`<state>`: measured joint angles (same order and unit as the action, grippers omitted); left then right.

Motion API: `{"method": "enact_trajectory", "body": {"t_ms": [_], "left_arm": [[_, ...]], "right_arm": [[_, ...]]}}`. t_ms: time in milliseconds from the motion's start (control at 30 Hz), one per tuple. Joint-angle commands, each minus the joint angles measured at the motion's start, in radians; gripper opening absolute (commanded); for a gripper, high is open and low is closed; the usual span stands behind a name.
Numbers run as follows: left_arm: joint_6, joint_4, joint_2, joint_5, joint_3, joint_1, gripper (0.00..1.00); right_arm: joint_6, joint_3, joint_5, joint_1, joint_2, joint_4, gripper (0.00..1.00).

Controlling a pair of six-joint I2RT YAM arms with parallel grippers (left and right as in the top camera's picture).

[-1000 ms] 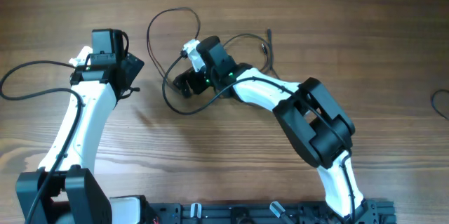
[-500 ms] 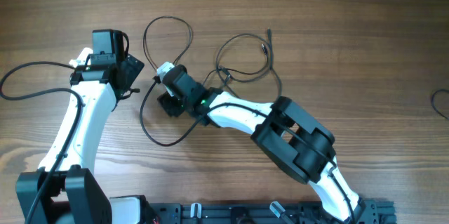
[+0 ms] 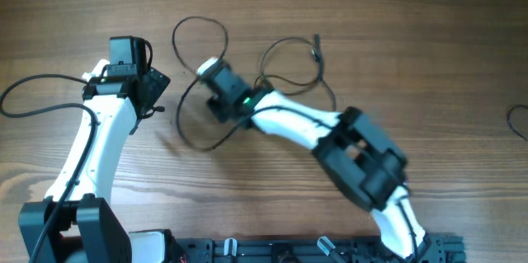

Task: Untangle cables

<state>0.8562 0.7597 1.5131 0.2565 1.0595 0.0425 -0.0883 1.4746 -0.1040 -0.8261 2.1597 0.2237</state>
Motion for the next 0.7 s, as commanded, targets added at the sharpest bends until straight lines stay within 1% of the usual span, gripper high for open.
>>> {"method": "enact_trajectory", "body": {"t_ms": [0, 33, 100, 133, 167, 200, 300, 367, 467, 567, 667], "left_arm": [[0.013, 0.001, 0.007, 0.005, 0.001, 0.008, 1.0], [0.013, 0.001, 0.007, 0.005, 0.001, 0.008, 1.0], [0.013, 0.001, 0.007, 0.005, 0.001, 0.008, 1.0], [0.013, 0.001, 0.007, 0.005, 0.001, 0.008, 1.0], [0.013, 0.001, 0.007, 0.005, 0.001, 0.008, 1.0], [0.013, 0.001, 0.007, 0.005, 0.001, 0.008, 1.0], [0.013, 0.001, 0.007, 0.005, 0.001, 0.008, 1.0], [0.013, 0.001, 0.007, 0.005, 0.001, 0.008, 1.0], [0.013, 0.001, 0.007, 0.005, 0.001, 0.008, 1.0], [0.013, 0.001, 0.007, 0.005, 0.001, 0.008, 1.0], [0.013, 0.001, 0.007, 0.005, 0.001, 0.008, 1.0]], "right_arm": [[0.005, 0.04, 0.052, 0.132, -0.29, -0.01, 0.04], [-0.005, 0.04, 0.074, 0.168, -0.341, -0.003, 0.04], [-0.07, 0.04, 0.149, 0.272, -0.459, 0.017, 0.04], [-0.08, 0.04, 0.211, 0.343, -0.52, 0.02, 0.04], [-0.101, 0.04, 0.238, 0.401, -0.56, 0.019, 0.04], [-0.137, 0.04, 0.239, 0.497, -0.607, 0.019, 0.04], [-0.188, 0.04, 0.24, 0.713, -0.644, 0.022, 0.04], [-0.229, 0.038, 0.24, 0.853, -0.632, 0.03, 0.04], [-0.225, 0.037, 0.239, 1.062, -0.557, 0.011, 0.04], [-0.219, 0.037, 0.239, 1.177, -0.459, -0.04, 0.04], [-0.169, 0.037, 0.239, 1.271, -0.318, -0.178, 0.04]]}}
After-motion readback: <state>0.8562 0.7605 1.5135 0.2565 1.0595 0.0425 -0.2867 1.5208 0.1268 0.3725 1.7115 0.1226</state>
